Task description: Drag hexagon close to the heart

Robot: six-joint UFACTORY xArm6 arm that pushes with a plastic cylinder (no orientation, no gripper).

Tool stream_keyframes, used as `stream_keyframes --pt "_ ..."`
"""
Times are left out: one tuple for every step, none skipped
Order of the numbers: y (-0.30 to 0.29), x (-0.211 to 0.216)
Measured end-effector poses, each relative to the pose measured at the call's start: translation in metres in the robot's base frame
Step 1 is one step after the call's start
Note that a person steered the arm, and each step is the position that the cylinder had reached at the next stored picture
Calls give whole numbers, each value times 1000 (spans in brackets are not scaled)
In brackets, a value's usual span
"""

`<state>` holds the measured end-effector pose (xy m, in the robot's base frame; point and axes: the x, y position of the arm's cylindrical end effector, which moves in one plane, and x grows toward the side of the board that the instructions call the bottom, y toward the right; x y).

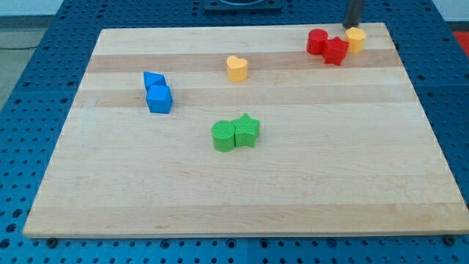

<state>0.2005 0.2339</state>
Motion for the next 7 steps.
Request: stream_keyframes --pt "-5 26" --pt "-5 57" --pt "-5 85" --pt "-22 115" --pt "-36 149" --pt "-51 167" --pt "-78 167"
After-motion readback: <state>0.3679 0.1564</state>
